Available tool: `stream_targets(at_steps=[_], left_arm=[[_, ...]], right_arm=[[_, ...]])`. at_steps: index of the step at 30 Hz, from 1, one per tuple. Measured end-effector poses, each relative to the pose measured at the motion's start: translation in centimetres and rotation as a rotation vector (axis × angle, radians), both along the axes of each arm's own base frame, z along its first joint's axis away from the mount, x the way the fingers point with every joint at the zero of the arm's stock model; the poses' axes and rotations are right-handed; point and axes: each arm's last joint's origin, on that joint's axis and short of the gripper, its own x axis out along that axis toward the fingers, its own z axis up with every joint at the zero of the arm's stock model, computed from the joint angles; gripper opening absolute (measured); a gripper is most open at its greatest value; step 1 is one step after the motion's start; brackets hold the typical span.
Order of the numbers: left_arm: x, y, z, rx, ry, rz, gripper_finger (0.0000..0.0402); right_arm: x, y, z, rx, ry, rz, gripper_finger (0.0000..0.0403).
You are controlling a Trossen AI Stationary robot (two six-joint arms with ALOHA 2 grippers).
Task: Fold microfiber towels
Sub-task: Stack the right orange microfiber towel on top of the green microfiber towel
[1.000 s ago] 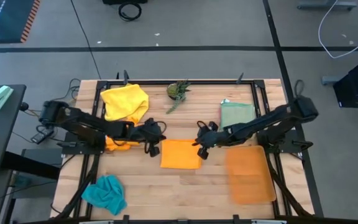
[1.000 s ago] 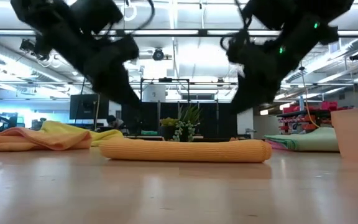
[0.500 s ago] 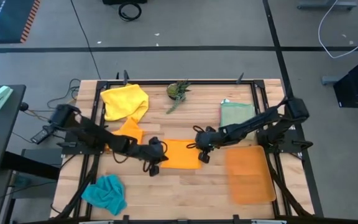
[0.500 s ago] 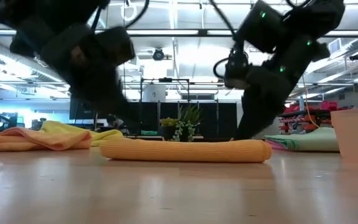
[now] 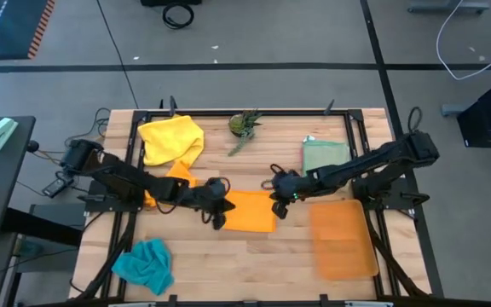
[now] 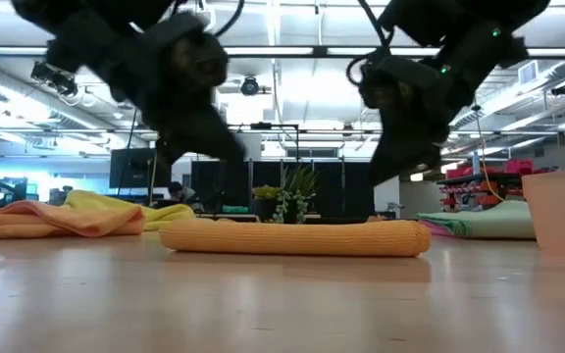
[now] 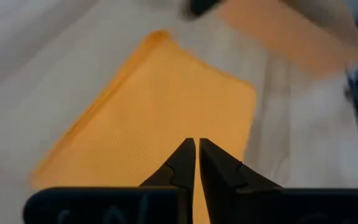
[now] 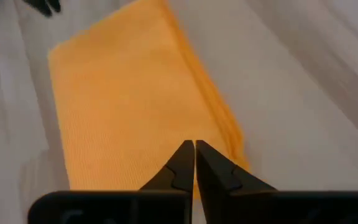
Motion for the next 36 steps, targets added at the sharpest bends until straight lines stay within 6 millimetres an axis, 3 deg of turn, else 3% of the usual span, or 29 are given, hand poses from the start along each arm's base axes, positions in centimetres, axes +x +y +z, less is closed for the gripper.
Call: stream_targets(at_steps=[3, 7, 14, 18, 25, 36], left_arm=[[-0.8, 0.8, -0.2, -0.165, 0.062, 0.157, 0.0036], [-1.3, 0.9, -1.0, -0.205, 0.131, 0.184, 0.006], [-1.4, 1.0, -2.3, -0.267, 0.213, 0.238, 0.0153], [-1.5, 1.5, -3.3, -0.3, 0.27, 0.309, 0.0203], [-0.8, 1.5, -4.3, -0.32, 0.262, 0.342, 0.0242], [-0.1, 1.7, -5.5, -0.294, 0.245, 0.338, 0.0201]], right_arm=[[-0.6, 0.3, 0.4, 0.052, 0.0, -0.056, 0.0039], [-1.0, 0.9, 0.2, 0.097, 0.009, -0.083, 0.0083], [-1.2, 1.9, -0.9, 0.167, 0.019, -0.183, 0.02], [-0.8, 1.9, -1.7, 0.185, 0.027, -0.212, 0.0245], [-0.7, 2.0, -3.8, 0.198, 0.085, -0.244, 0.0264], [0.2, 2.1, -5.1, 0.189, 0.057, -0.254, 0.0264]])
